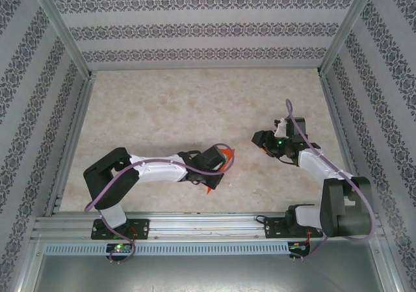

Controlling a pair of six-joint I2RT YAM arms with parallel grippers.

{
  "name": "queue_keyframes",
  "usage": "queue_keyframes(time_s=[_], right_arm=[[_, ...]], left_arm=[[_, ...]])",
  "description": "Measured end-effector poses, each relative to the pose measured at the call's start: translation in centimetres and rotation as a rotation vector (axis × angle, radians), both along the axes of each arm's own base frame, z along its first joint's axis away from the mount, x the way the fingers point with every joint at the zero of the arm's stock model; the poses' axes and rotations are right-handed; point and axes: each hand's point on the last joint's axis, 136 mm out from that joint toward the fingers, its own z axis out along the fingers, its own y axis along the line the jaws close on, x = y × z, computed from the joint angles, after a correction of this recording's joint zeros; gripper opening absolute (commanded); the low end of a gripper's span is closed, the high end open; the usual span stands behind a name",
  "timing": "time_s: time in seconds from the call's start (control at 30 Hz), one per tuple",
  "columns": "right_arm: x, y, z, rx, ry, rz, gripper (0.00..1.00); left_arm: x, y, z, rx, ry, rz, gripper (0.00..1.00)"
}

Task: Fold a paper plane with a square sheet of paper (fold left side to right side)
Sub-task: Fold the wing for the fifth time at the center of the table.

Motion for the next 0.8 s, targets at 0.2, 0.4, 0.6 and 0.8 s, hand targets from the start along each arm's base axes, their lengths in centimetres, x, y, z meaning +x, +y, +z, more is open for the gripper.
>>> queue_keyframes(time_s=[0.2, 0.4, 0.6, 0.8], right_arm=[[-1.3, 0.3, -1.1, 0.008, 0.017, 0.034, 0.48], [-1.7, 2.0, -1.1, 0.025, -0.003, 0.105, 0.48], [-3.0, 4.9, -2.0, 0.037, -0.012, 0.201, 0.48], [-3.9, 6.9, -2.5, 0.024, -0.037, 0.245, 0.50]], left_arm=[[-0.4, -0.8, -0.3, -0.183, 0.086, 0.066, 0.00], [-0.3, -1.2, 0.4, -0.314, 0.126, 0.108, 0.00], [0.3, -1.1, 1.6, -0.419, 0.129, 0.146, 0.00], [0.6, -0.5, 1.9, -0.494, 0.139, 0.185, 0.00]])
